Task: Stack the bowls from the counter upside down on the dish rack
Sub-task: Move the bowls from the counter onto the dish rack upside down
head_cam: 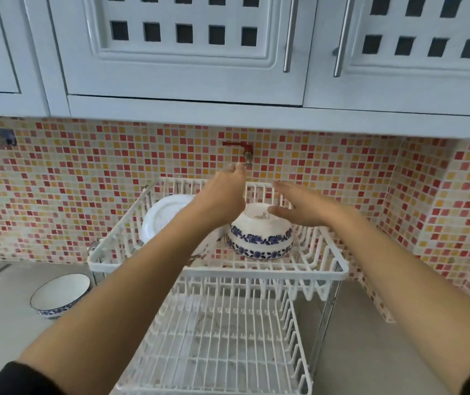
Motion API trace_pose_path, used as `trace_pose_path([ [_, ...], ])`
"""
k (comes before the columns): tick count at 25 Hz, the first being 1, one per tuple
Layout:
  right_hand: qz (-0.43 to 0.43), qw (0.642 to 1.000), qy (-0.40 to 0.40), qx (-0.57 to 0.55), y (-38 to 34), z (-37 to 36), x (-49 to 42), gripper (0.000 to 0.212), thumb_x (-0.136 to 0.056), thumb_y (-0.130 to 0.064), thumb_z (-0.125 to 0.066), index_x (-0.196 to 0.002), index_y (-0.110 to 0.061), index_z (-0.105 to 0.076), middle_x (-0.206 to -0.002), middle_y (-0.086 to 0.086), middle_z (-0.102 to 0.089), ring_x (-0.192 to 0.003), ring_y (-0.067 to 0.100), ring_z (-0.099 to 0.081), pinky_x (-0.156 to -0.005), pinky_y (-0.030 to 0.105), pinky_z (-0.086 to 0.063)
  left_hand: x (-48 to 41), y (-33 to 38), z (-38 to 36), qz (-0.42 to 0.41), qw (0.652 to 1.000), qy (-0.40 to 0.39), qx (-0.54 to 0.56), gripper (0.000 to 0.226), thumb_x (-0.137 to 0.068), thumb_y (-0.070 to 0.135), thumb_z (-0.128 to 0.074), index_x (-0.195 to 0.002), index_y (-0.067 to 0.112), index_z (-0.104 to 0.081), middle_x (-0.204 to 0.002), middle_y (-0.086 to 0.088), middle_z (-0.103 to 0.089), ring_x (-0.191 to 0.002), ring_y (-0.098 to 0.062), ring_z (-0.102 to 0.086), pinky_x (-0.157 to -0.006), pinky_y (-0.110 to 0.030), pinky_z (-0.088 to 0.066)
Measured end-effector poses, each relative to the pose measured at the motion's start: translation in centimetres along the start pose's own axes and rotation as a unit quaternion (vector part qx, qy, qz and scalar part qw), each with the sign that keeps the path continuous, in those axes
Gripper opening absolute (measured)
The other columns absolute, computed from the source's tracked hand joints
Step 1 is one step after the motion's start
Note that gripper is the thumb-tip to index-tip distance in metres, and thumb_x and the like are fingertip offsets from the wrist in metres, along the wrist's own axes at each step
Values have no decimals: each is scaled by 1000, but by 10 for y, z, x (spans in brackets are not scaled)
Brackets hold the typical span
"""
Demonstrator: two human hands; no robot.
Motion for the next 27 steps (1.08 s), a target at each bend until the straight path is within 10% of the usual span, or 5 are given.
trace_pose_path([
  [6, 8, 989, 118, -92, -104, 20, 13, 60, -99, -46, -28, -149, -13, -23, -157, 4, -24, -144, 21, -25, -117, 40, -24, 57, -79, 54, 8, 999, 8, 33, 56, -98, 7, -35, -151, 7, -16, -145, -19, -44, -114, -30, -56, -81, -30, -48],
  [12, 29, 969, 183, -161, -253, 14, 7, 60, -100, -44, -26, -149, -11, -21, -158, 5, -20, -146, 19, -19, -117, 38, -20, 130, -206, 83, 69, 998, -10, -7, 42, -100, 12, -32, -140, -1, -37, -143, -22, -45, -112, -33, -58, -89, -38, -50],
  [27, -79, 983, -34, -164, -403, -237, -36, 67, -96, -47, -34, -148, -7, -18, -156, 12, -22, -141, 30, -27, -112, 41, -28, 259, -412, -82, 241, 955, -166, 57, 45, -100, 31, -31, -128, -2, -42, -133, -26, -51, -121, -42, -50, -96, -44, -41],
])
Point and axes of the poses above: each hand's wrist, its own x-axis away from the middle knuckle, its own z-axis out of the back of the hand, y = z × x, the point moved 7 cm from there along -x, towards the middle knuckle
